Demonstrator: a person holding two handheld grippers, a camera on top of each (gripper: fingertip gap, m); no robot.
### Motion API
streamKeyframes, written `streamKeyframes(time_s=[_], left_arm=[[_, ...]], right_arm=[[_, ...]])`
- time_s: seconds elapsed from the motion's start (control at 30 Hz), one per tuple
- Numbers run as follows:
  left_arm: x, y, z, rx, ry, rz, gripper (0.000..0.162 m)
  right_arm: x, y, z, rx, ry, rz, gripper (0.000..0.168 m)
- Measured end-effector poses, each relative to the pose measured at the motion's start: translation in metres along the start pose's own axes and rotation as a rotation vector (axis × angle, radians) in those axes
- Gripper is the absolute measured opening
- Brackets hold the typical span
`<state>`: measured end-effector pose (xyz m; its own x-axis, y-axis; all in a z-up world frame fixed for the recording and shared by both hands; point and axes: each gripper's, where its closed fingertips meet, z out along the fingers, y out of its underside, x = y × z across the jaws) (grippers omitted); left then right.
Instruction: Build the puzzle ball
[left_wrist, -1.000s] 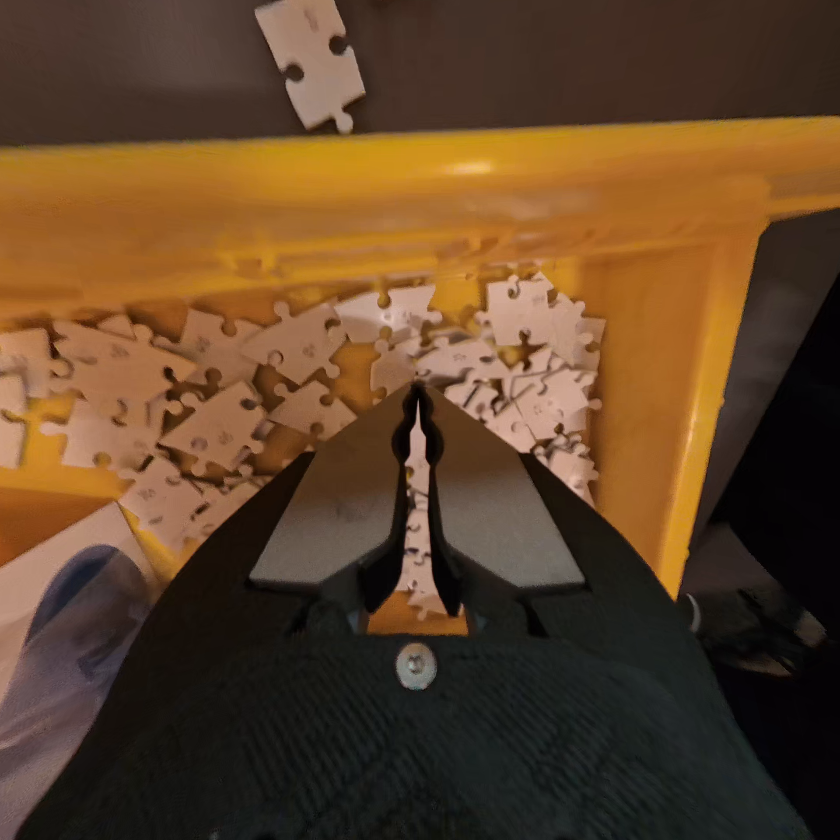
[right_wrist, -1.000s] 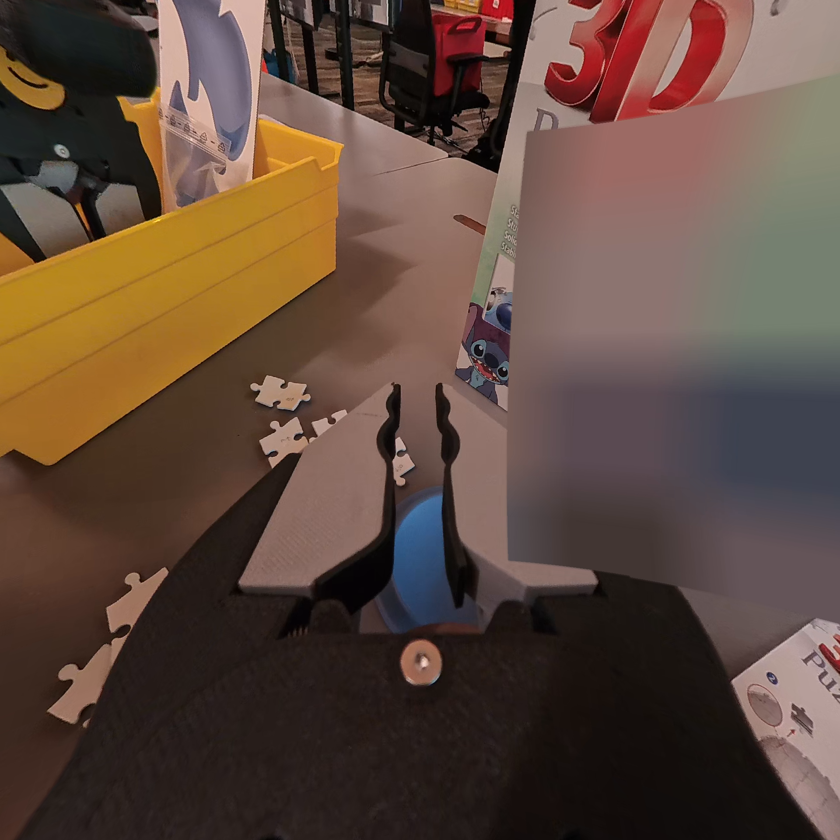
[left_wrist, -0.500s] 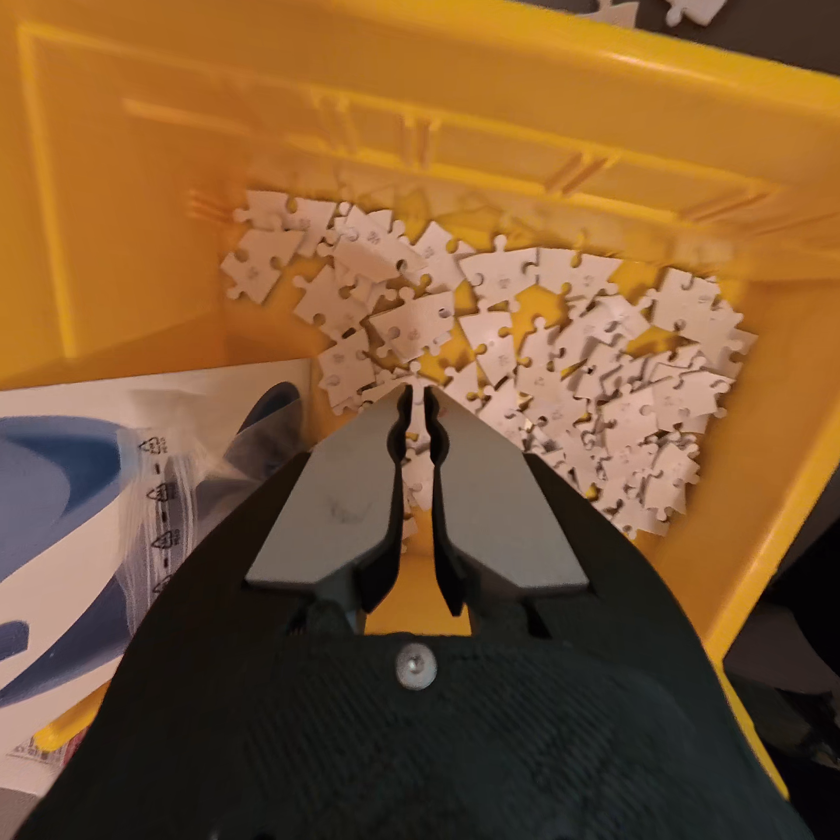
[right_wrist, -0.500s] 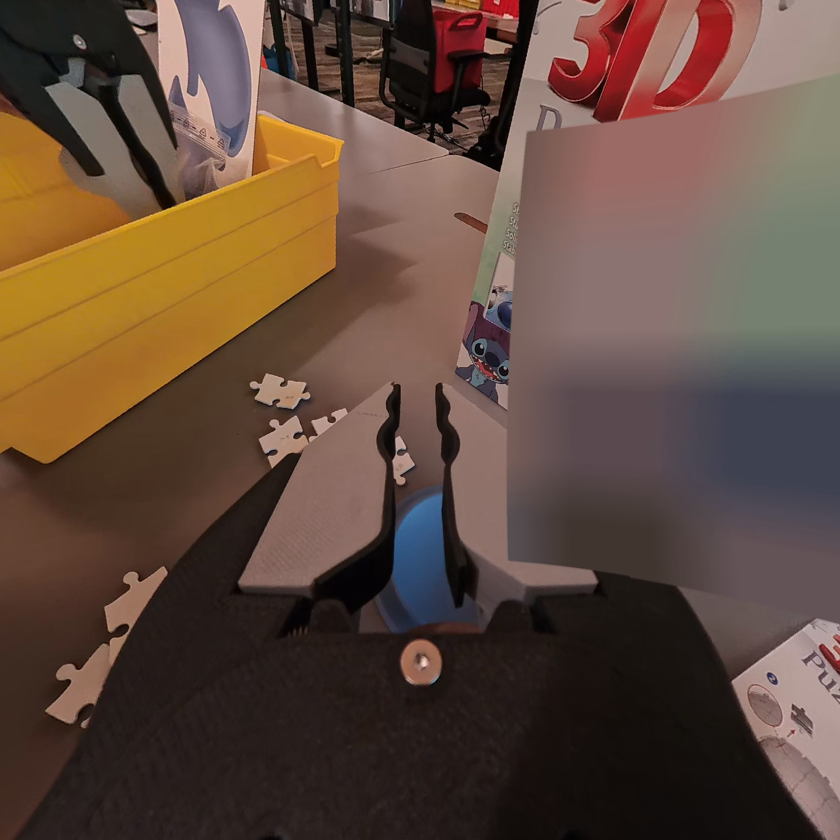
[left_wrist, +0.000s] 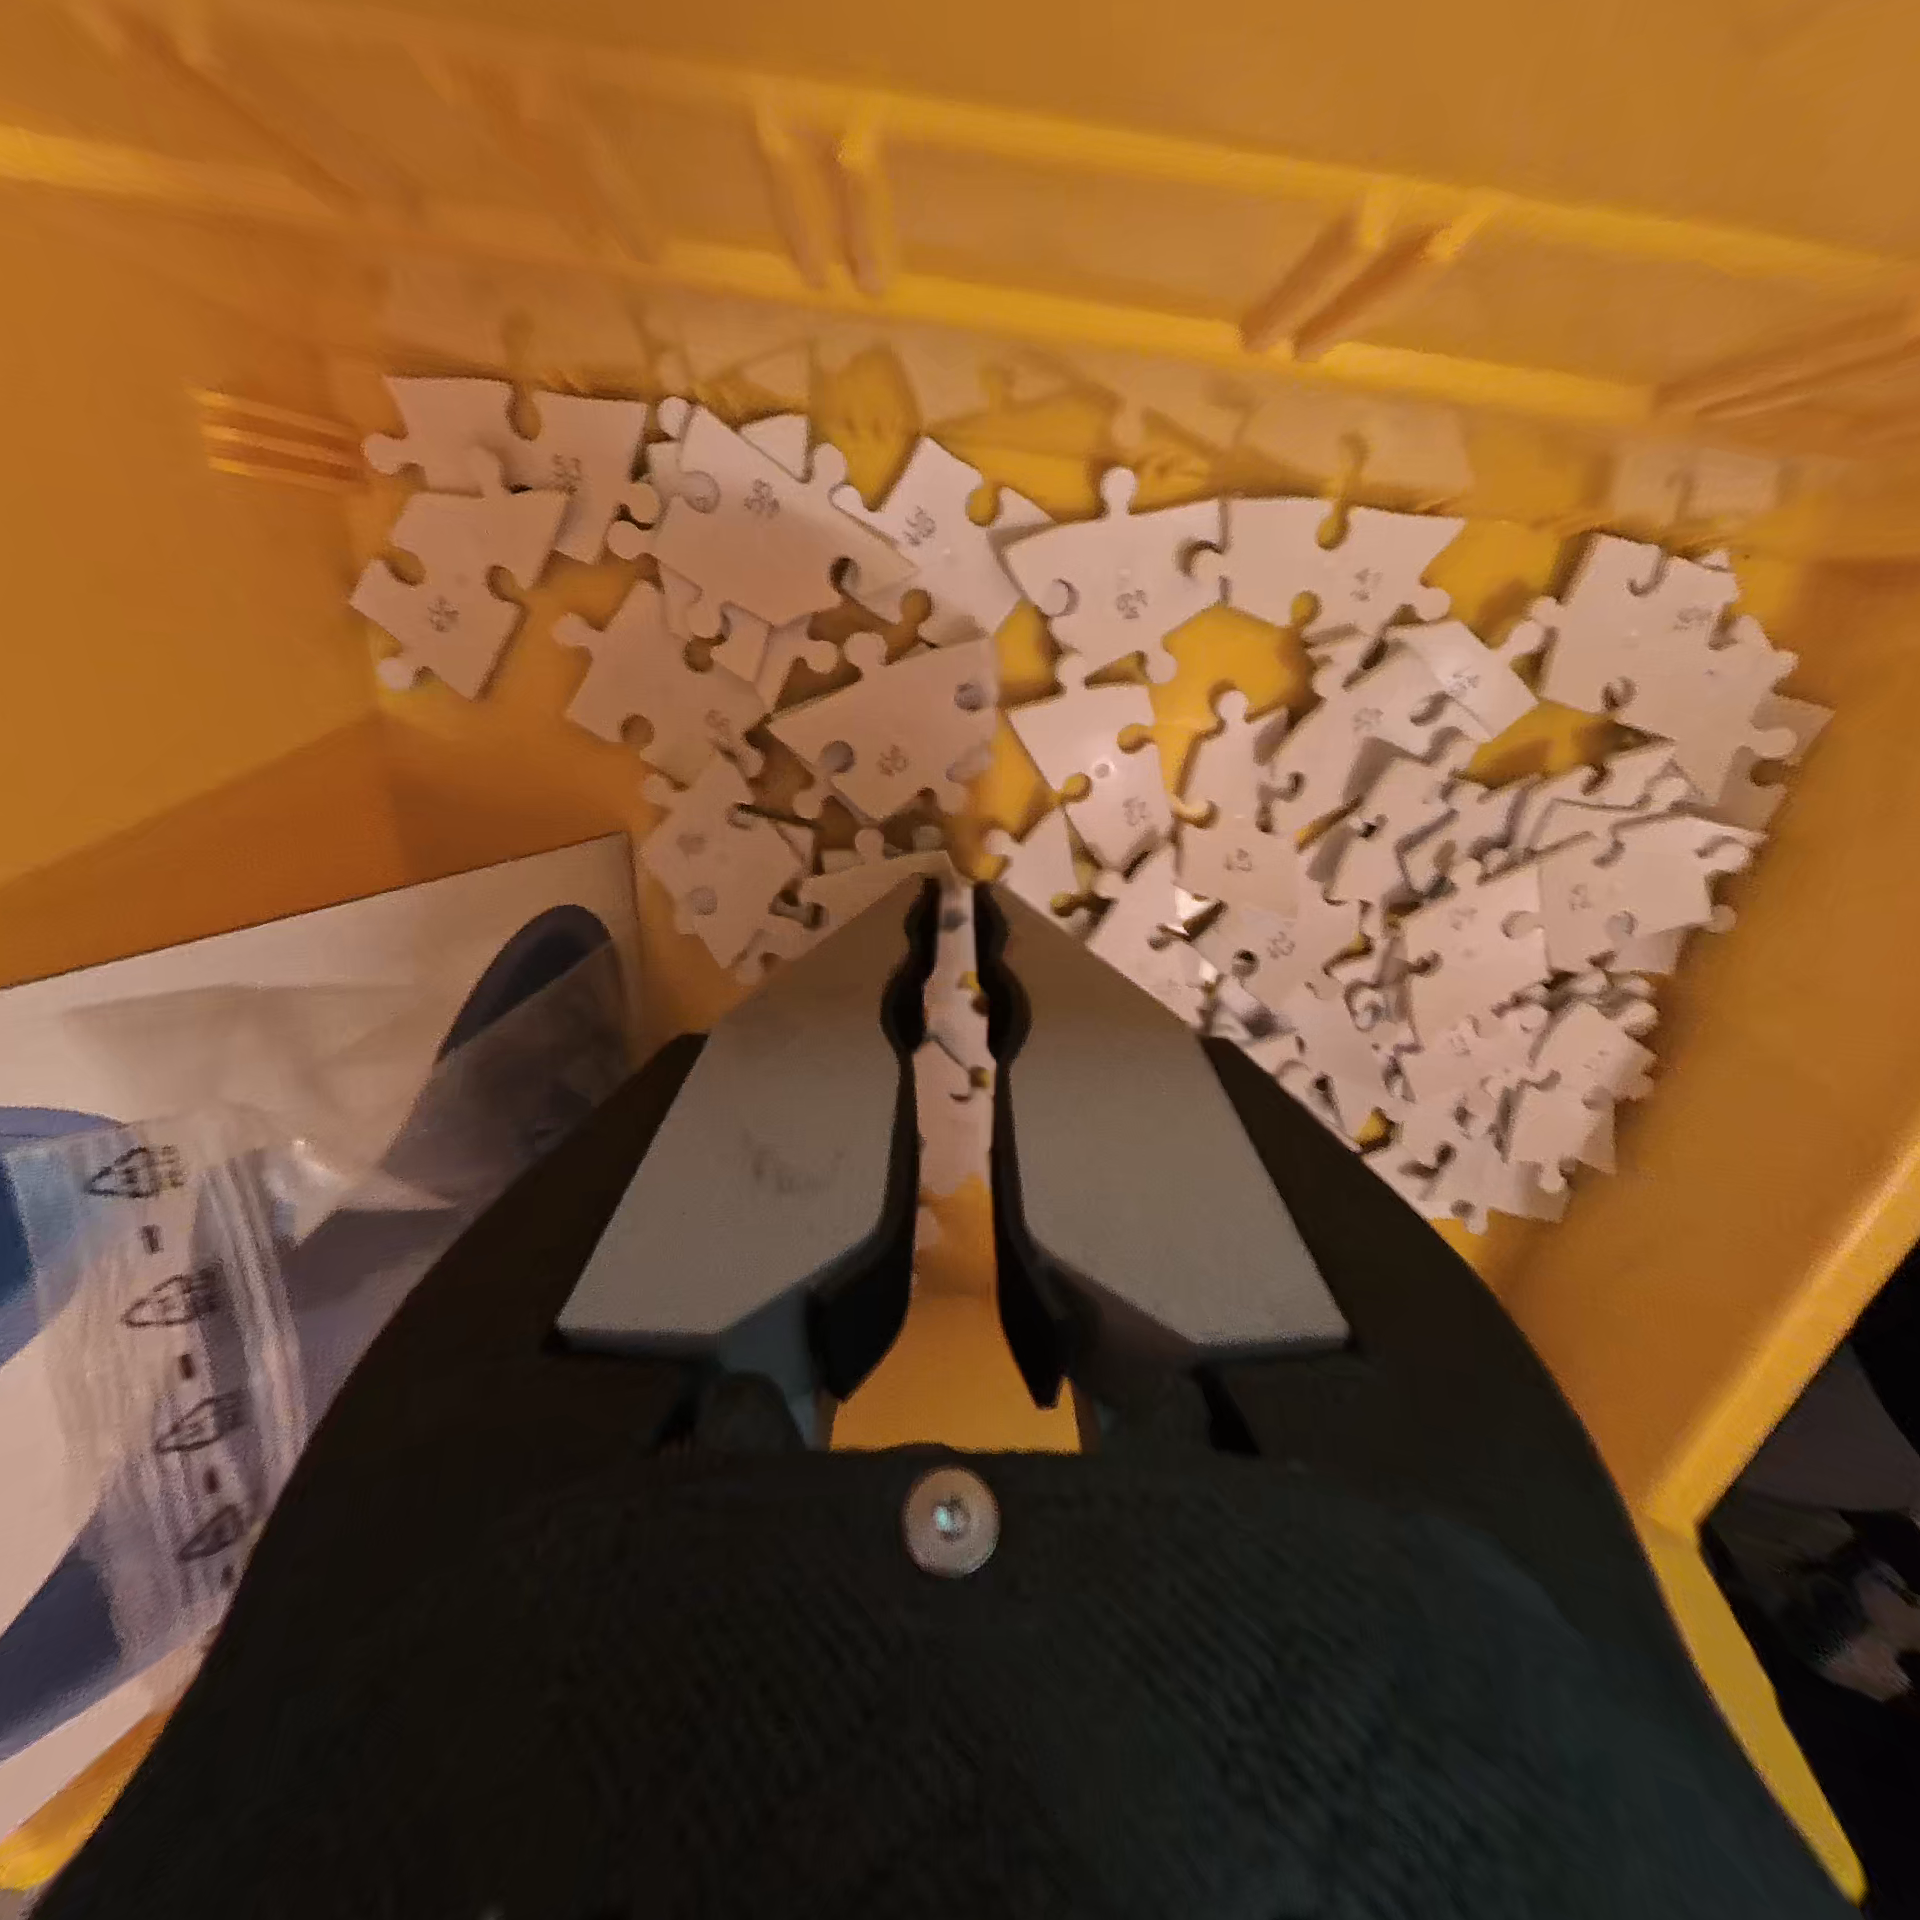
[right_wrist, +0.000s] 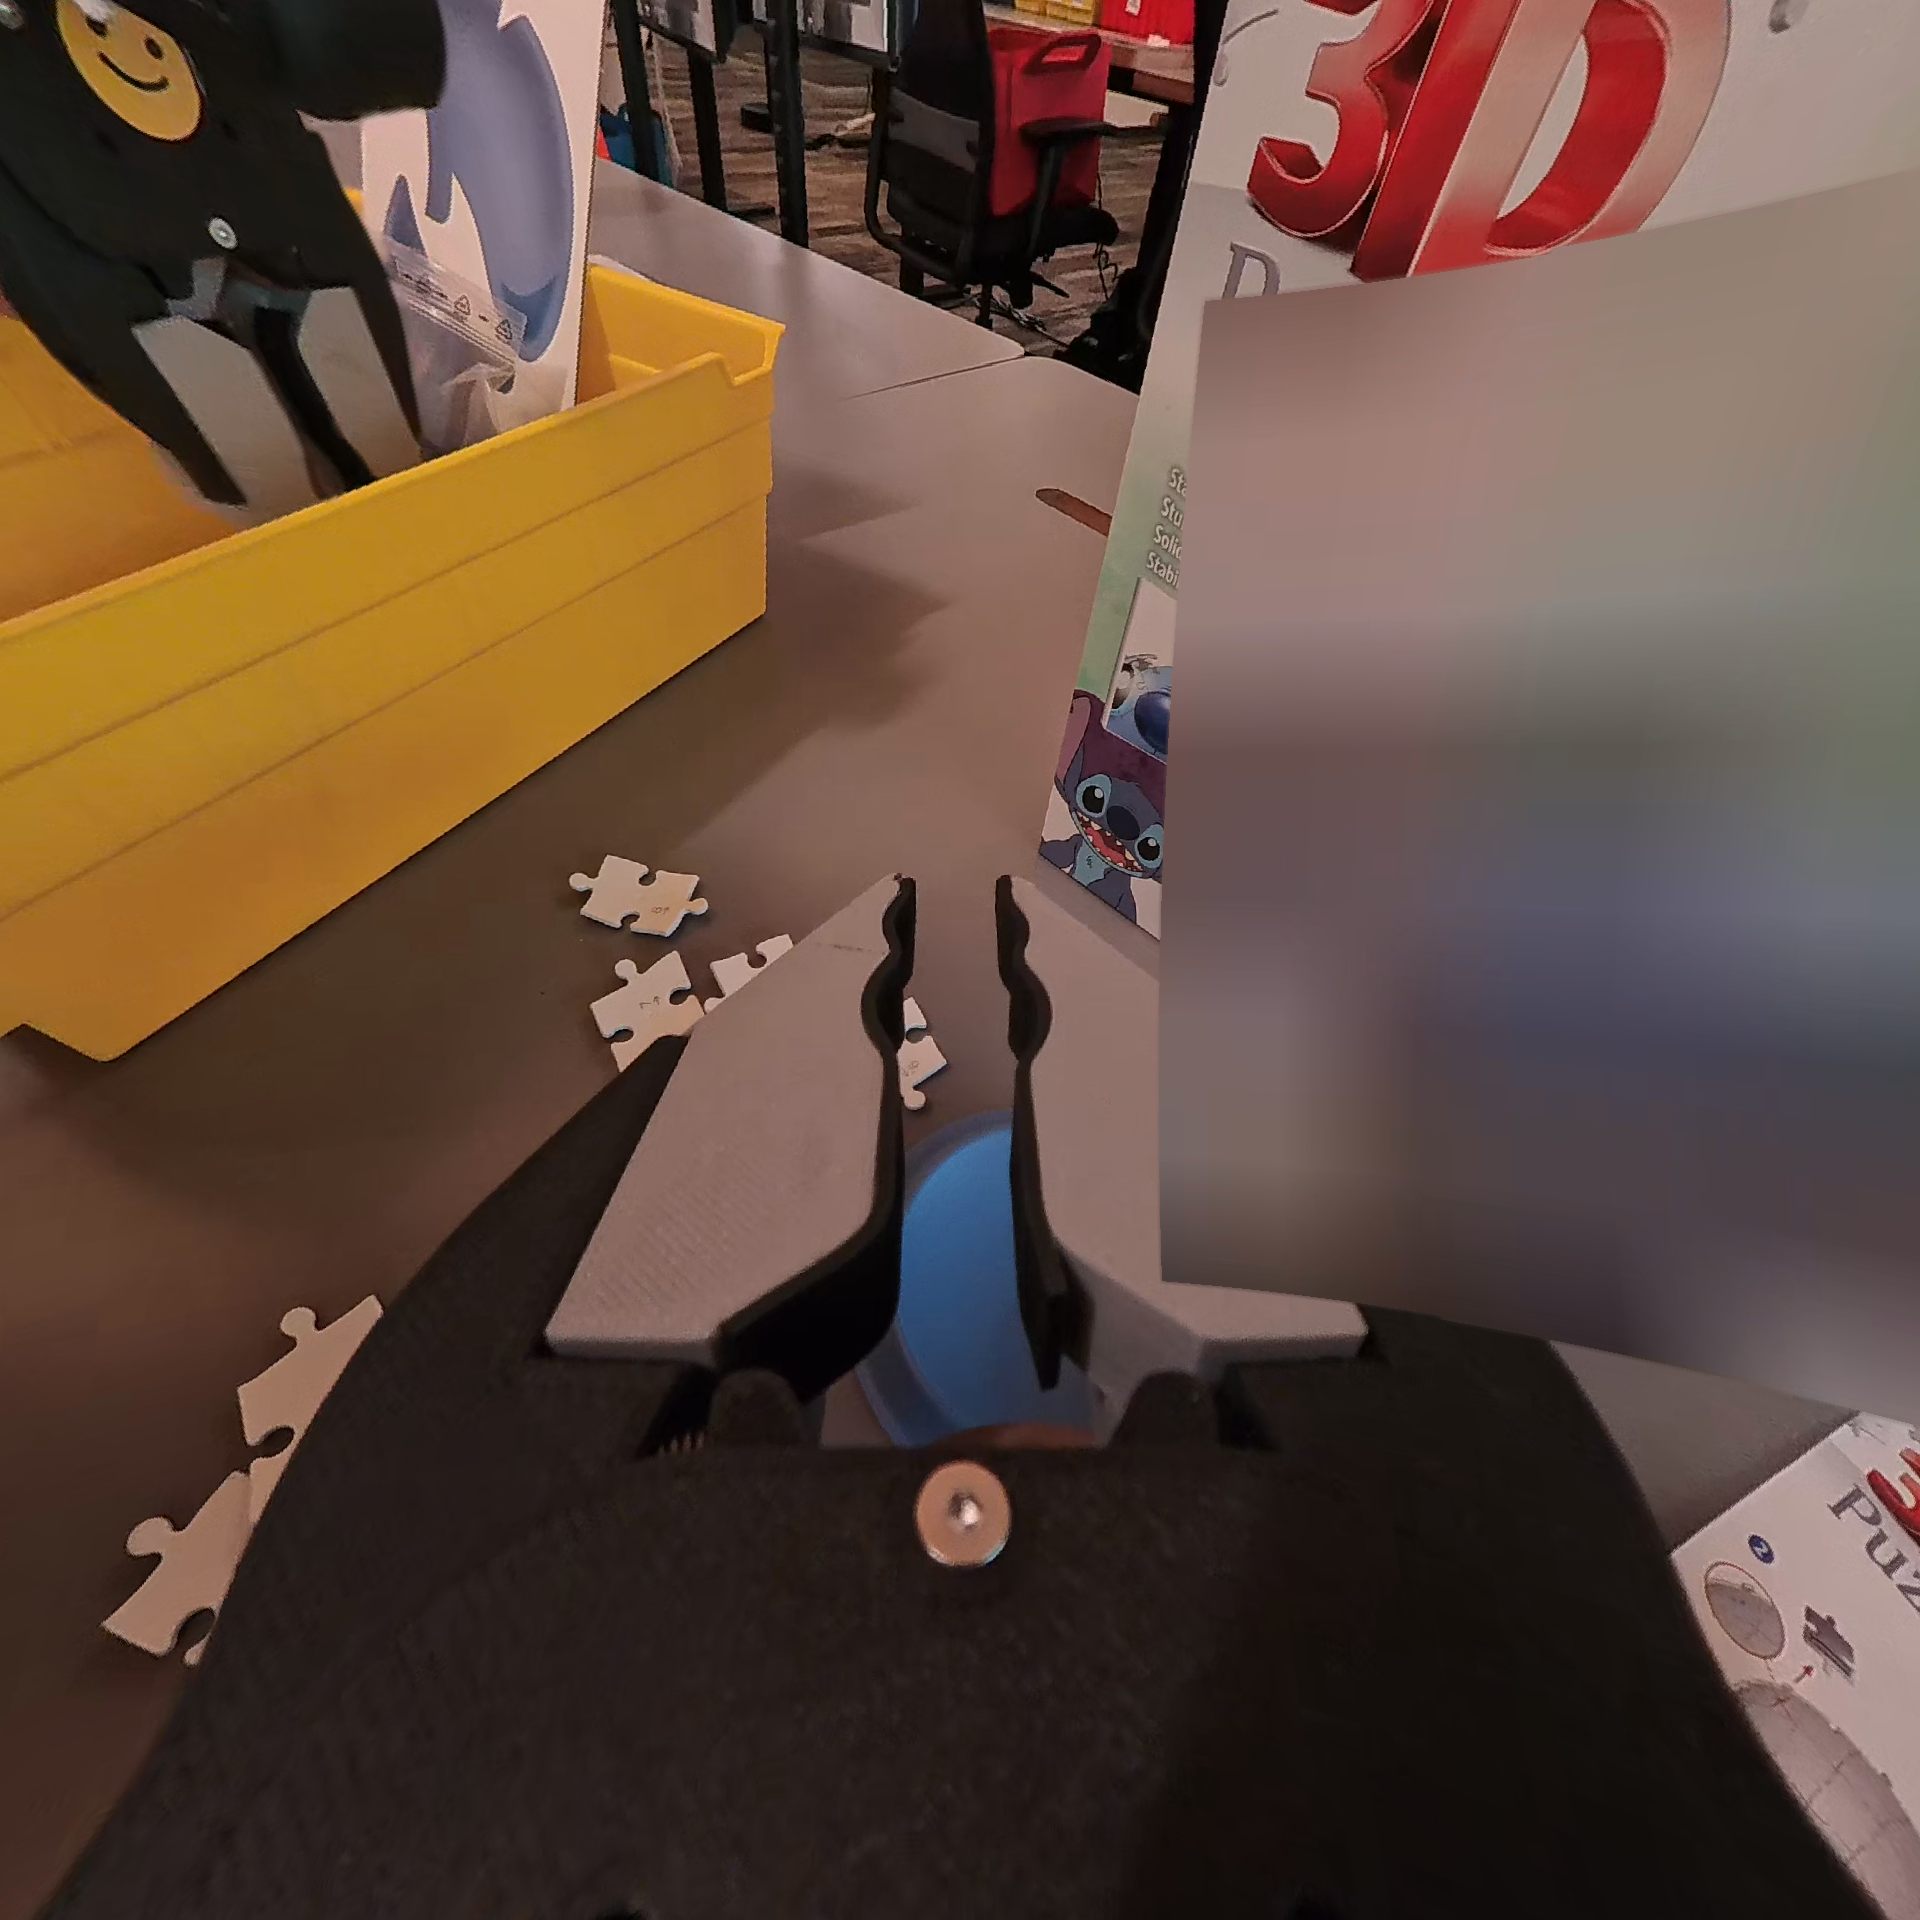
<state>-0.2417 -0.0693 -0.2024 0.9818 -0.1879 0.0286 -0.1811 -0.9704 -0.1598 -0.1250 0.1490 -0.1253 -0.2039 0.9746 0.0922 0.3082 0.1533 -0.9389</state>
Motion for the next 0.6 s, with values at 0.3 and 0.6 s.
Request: streamKeyframes(time_s=[0.3, 0.6], left_arm=[[-0.014, -0.011, -0.022, 0.115, -0.013, -0.077, 0.003], [-0.002, 0.011, -0.002, -0.034, 0.045, -0.061, 0.003]], right_arm=[[0.0, 0.0, 0.0, 0.0, 0.001, -0.001, 0.012], [0.0, 0.0, 0.0, 0.0, 0.0, 0.0, 0.012]])
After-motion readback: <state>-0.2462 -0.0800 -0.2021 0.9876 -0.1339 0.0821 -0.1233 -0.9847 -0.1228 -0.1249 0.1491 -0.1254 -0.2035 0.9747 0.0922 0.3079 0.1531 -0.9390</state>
